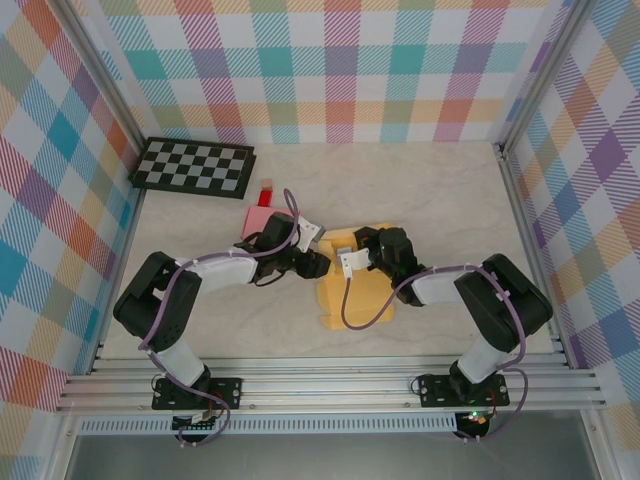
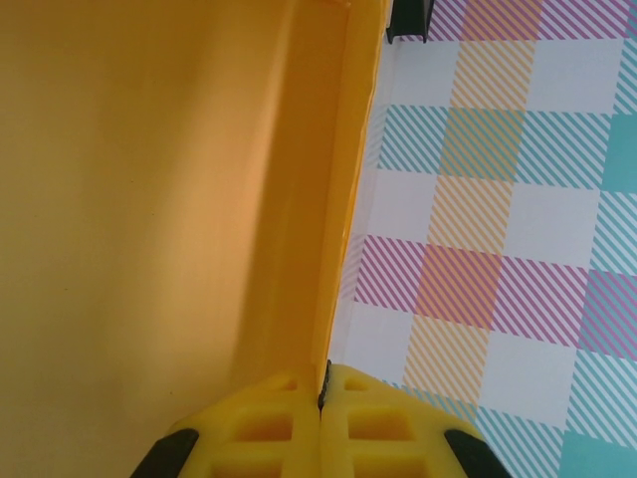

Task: Fold the paper box

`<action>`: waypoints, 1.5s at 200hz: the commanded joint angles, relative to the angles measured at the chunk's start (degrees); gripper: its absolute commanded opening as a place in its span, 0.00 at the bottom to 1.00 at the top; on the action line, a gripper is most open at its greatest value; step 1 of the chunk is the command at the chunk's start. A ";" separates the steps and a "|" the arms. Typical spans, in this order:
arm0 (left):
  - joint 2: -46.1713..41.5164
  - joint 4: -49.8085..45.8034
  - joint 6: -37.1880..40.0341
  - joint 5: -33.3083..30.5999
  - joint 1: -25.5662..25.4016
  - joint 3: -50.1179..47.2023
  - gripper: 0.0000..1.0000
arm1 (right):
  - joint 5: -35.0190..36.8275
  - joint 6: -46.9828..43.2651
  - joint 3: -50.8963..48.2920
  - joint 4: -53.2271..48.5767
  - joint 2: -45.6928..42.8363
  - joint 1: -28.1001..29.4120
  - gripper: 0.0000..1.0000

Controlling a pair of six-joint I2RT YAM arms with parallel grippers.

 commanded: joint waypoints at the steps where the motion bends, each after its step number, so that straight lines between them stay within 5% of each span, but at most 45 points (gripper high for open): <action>1: -0.31 1.18 -2.70 -3.23 -1.15 -1.61 0.48 | 1.09 -1.29 -1.20 -2.14 -1.41 1.32 0.00; 101: -5.10 2.85 -8.75 -7.23 -2.38 -6.06 0.54 | 6.09 -1.30 -3.90 -0.14 -3.73 3.98 0.00; 197: -4.07 -2.80 -13.75 -24.08 -5.75 -4.19 0.49 | 11.54 0.69 -6.26 0.40 -4.45 8.85 0.00; 233: -2.78 -8.78 -15.40 -31.95 -6.21 -2.33 0.39 | 12.90 1.58 -7.08 -0.01 -5.74 10.12 0.00; 300: -5.18 0.98 -10.59 -24.22 -9.88 -3.72 0.39 | 13.22 6.25 -4.64 -5.21 -6.39 10.91 0.00</action>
